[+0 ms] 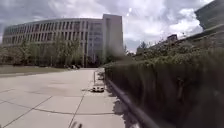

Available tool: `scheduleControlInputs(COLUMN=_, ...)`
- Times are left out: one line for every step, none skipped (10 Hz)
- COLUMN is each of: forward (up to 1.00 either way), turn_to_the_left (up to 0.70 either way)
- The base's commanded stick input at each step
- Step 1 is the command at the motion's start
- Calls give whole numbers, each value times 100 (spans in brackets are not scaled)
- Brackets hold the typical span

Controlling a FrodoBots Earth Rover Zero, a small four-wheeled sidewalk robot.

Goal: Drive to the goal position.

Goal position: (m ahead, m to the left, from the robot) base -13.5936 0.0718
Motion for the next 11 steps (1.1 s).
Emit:
scheduleControlInputs(forward=6, turn_to_the_left=0)
scheduleControlInputs(forward=6, turn_to_the_left=0)
scheduleControlInputs(forward=6, turn_to_the_left=0)
scheduleControlInputs(forward=5, turn_to_the_left=0)
scheduleControlInputs(forward=5, turn_to_the_left=0)
scheduleControlInputs(forward=6, turn_to_the_left=0)
scheduleControlInputs(forward=6, turn_to_the_left=0)
scheduleControlInputs(forward=6, turn_to_the_left=0)
scheduleControlInputs(forward=6, turn_to_the_left=0)
scheduleControlInputs(forward=6, turn_to_the_left=0)
scheduleControlInputs(forward=6, turn_to_the_left=0)
